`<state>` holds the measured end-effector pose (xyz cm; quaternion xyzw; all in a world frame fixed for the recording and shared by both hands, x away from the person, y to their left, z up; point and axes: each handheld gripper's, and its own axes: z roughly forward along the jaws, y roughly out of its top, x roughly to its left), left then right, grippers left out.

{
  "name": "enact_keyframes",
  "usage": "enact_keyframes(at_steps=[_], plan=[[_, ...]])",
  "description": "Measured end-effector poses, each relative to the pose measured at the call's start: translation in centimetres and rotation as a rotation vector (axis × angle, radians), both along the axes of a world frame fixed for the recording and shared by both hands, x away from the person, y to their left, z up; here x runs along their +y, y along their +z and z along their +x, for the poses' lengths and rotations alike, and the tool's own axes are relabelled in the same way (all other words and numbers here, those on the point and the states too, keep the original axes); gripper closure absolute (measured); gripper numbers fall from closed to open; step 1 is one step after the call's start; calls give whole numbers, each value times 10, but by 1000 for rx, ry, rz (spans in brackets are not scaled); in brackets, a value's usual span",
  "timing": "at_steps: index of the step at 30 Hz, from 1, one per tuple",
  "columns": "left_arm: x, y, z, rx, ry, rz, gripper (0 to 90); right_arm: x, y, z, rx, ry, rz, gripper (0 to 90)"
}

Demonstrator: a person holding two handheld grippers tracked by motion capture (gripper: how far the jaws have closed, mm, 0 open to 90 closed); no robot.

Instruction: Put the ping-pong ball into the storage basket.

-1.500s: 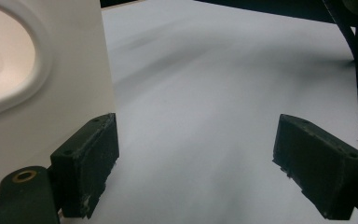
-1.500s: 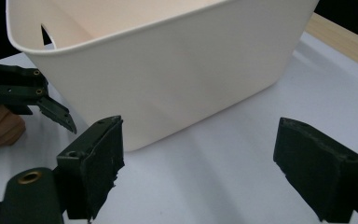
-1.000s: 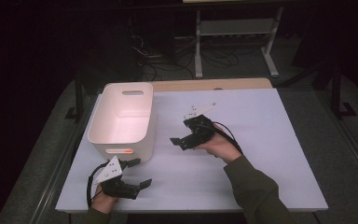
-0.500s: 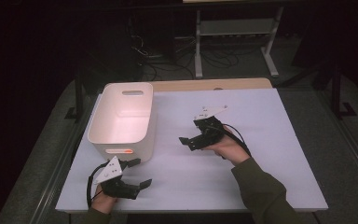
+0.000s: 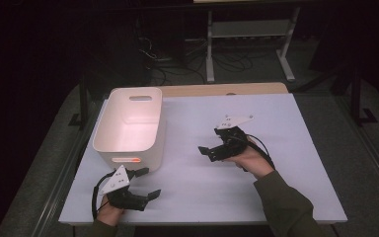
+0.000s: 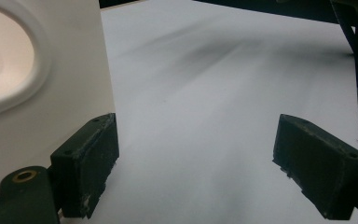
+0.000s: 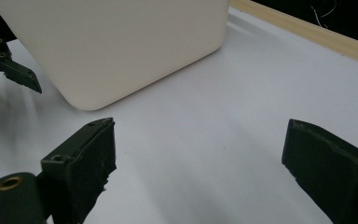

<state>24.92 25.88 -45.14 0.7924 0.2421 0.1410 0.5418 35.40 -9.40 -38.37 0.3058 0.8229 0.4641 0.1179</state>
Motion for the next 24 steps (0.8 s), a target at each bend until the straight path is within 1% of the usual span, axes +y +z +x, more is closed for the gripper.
enact_keyframes(at_steps=[14,24], plan=[[0,0,0,0,0,0,141,-22,-6,-9,2,-37,9,80],[0,0,0,-2,0,-1,141,-40,-9,-17,-8,-67,13,67]])
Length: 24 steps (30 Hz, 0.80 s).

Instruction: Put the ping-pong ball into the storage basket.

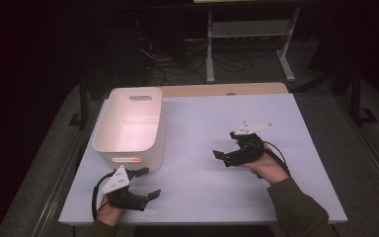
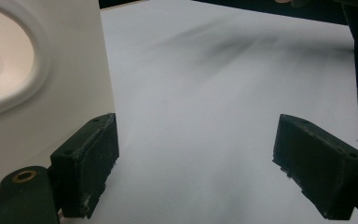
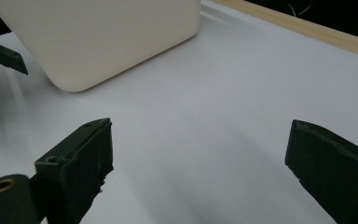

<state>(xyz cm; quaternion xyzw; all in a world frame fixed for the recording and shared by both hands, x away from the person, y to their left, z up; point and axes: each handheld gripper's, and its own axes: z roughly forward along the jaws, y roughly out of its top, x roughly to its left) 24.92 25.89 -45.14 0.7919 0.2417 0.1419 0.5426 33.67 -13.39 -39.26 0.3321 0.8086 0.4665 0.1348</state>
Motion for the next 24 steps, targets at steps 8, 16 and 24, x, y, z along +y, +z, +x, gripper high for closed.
enact_keyframes(at_steps=[8,16,24], plan=[[0,0,0,2,0,2,141,-15,-3,-8,-7,-27,9,54],[0,0,0,3,1,1,141,-29,-10,-16,-4,-55,10,45],[0,0,0,3,0,2,141,-42,-20,-25,-1,-77,7,27]])
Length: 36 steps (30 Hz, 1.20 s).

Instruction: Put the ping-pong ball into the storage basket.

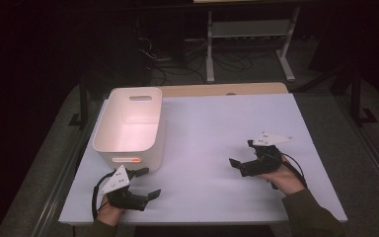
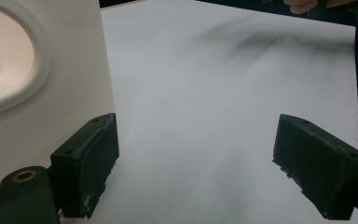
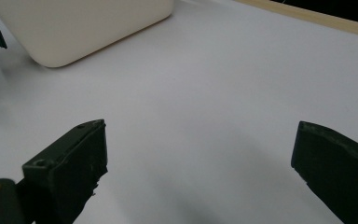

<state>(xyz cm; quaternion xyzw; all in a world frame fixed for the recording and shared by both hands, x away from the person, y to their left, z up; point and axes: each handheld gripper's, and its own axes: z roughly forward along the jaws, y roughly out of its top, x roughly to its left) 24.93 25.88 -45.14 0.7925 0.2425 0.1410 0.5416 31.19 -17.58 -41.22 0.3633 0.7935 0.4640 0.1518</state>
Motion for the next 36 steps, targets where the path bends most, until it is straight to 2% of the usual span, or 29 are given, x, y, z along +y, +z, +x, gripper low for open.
enact_keyframes(at_steps=[20,26,36], plan=[[0,0,0,-1,2,1,141,-28,-15,-28,-15,-77,32,3],[0,0,0,-2,2,0,141,-32,-21,-33,-14,-98,21,0],[0,0,0,-2,-1,7,141,-33,-30,-37,-5,-96,-5,0]])
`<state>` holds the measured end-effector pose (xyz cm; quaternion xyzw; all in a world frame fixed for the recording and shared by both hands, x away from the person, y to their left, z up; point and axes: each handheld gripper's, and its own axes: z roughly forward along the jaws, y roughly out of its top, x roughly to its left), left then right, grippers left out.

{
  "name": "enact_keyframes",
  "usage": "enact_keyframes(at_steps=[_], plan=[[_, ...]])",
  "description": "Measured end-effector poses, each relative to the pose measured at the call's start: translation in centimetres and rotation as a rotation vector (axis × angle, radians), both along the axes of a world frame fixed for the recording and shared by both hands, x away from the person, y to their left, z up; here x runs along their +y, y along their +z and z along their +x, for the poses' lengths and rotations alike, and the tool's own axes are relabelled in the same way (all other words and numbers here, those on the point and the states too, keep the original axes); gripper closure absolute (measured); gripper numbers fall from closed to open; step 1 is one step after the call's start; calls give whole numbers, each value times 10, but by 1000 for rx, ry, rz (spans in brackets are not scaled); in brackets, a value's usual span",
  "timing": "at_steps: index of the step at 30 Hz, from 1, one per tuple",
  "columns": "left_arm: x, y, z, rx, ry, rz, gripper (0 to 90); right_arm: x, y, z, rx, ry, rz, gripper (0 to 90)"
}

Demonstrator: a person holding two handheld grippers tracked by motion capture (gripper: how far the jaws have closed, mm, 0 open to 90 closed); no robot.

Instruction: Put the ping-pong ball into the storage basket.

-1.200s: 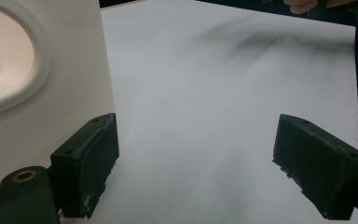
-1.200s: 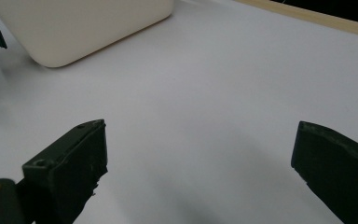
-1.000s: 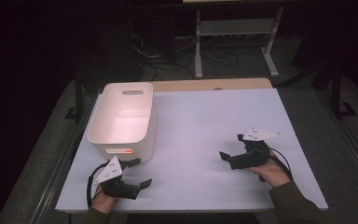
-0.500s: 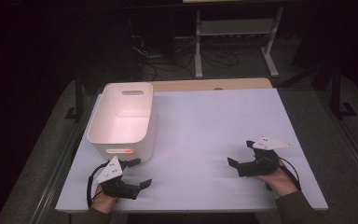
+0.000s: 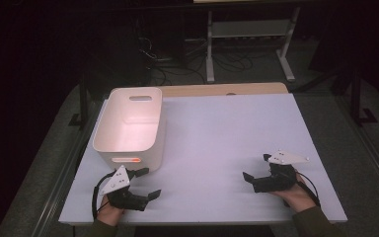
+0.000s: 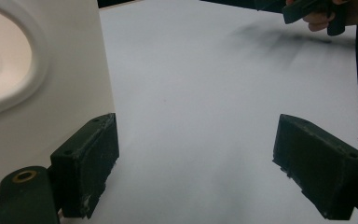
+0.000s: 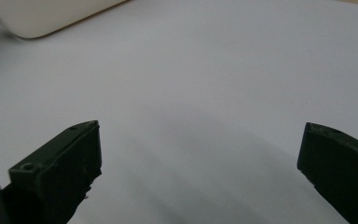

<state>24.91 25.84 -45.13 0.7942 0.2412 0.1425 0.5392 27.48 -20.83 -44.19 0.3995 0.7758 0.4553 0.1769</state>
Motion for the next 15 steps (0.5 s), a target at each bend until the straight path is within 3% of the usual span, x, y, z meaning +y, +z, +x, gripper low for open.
enact_keyframes(at_steps=[15], plan=[[0,0,1,4,-1,4,141,1,-2,0,-4,7,-11,0]])
